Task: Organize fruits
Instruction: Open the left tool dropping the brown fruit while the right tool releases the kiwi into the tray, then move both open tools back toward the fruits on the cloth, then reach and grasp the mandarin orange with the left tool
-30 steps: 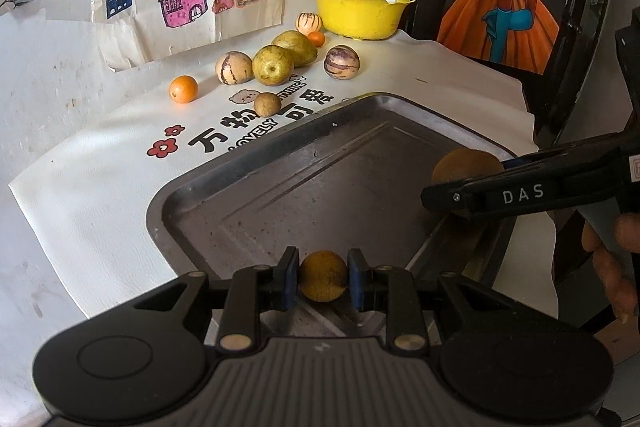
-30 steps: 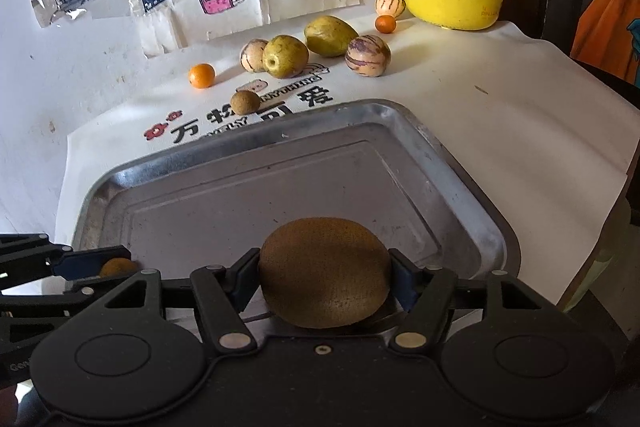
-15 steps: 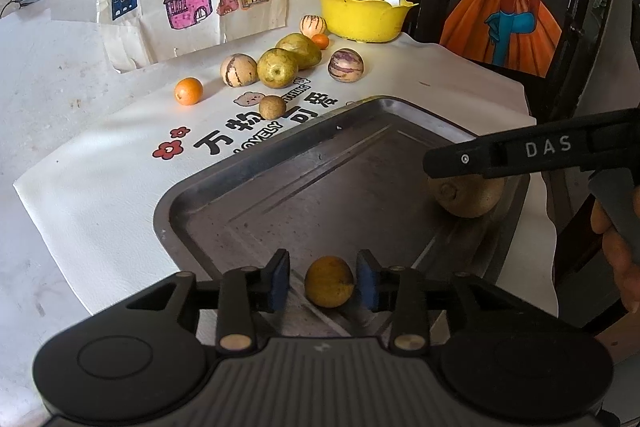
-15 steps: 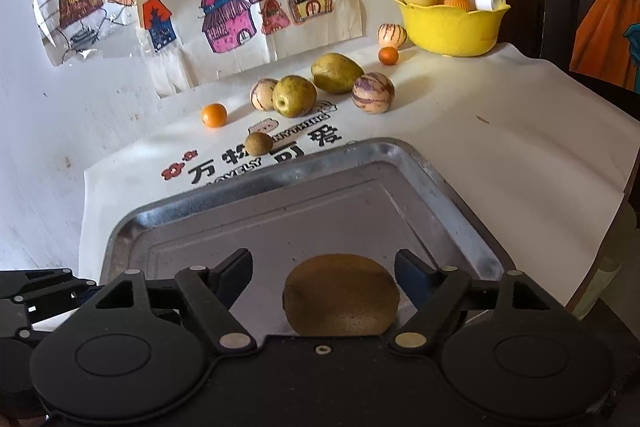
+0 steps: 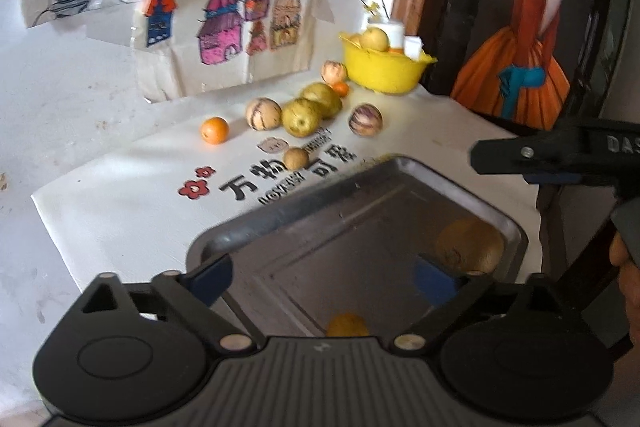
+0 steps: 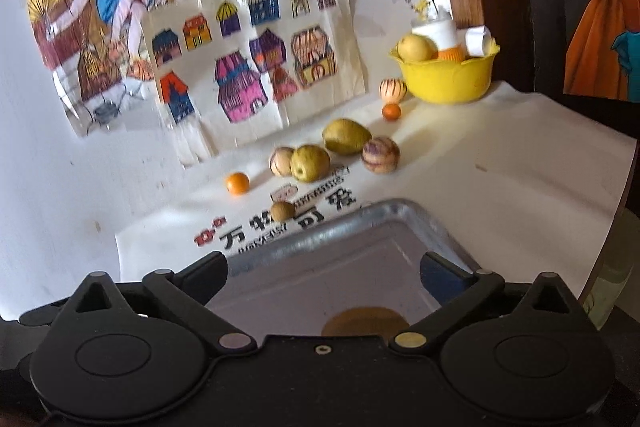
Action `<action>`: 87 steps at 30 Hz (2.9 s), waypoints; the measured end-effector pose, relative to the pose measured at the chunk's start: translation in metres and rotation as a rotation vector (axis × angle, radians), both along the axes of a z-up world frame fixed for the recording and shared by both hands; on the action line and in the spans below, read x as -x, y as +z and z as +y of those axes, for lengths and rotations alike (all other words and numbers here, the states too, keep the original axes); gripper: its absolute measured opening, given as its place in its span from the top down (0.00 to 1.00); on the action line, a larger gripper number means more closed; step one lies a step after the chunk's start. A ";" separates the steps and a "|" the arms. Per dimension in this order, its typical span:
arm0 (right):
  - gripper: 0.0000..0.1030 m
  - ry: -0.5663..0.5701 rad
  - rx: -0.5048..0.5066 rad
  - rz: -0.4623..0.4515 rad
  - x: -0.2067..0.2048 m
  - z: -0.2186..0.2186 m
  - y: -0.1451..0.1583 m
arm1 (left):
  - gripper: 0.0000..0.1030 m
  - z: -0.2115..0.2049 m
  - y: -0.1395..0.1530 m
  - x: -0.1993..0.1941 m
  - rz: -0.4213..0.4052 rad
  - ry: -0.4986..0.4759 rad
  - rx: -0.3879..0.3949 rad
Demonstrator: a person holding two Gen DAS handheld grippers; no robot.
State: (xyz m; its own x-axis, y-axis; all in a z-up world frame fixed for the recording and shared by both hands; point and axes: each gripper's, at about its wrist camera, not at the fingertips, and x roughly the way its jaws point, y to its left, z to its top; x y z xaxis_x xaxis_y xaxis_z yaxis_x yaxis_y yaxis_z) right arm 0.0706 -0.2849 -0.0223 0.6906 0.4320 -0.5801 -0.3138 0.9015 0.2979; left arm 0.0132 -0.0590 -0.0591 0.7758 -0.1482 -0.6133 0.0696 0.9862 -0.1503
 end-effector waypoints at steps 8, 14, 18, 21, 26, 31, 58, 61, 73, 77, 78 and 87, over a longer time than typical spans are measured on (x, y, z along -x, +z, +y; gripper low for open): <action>0.01 -0.044 -0.091 -0.026 0.005 -0.004 0.012 | 0.00 0.014 0.008 -0.008 0.037 0.031 0.054; 0.01 -0.034 -0.104 -0.052 0.009 -0.002 0.024 | 0.00 0.019 0.011 -0.013 0.082 0.053 0.031; 0.00 -0.027 -0.095 -0.064 0.012 0.000 0.029 | 0.00 0.029 0.012 -0.015 0.093 0.064 0.094; 0.01 -0.024 -0.089 -0.069 0.015 0.001 0.032 | 0.00 0.030 0.017 -0.014 0.072 0.069 0.052; 0.00 -0.004 -0.087 -0.075 0.020 0.007 0.037 | 0.00 0.032 0.023 -0.012 0.060 0.085 0.018; 0.01 0.018 -0.078 -0.090 0.028 0.014 0.044 | 0.00 0.038 0.029 -0.008 0.046 0.091 0.027; 0.00 0.078 -0.053 -0.111 0.029 0.044 0.057 | 0.00 0.060 0.039 -0.010 -0.025 0.128 -0.020; 0.00 0.078 -0.052 -0.101 0.022 0.046 0.053 | 0.00 0.062 0.035 -0.015 -0.017 0.131 -0.025; 0.00 0.074 -0.042 -0.058 -0.009 0.053 0.034 | 0.00 0.073 0.017 -0.046 0.021 0.150 -0.022; 0.01 0.068 -0.038 -0.038 -0.023 0.054 0.027 | 0.00 0.077 0.010 -0.062 0.038 0.148 -0.015; 0.00 0.068 -0.038 -0.035 -0.026 0.054 0.026 | 0.00 0.077 0.009 -0.066 0.039 0.148 -0.015; 0.00 0.052 -0.041 -0.011 -0.060 0.052 0.014 | 0.00 0.076 0.009 -0.113 0.016 0.121 -0.055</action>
State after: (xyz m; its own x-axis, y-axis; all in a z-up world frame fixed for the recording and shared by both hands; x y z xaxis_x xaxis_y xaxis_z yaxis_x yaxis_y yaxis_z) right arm 0.1310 -0.2334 -0.0082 0.6732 0.4904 -0.5535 -0.3631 0.8713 0.3303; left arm 0.1259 0.0174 -0.0504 0.7758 -0.0203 -0.6307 -0.0519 0.9940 -0.0958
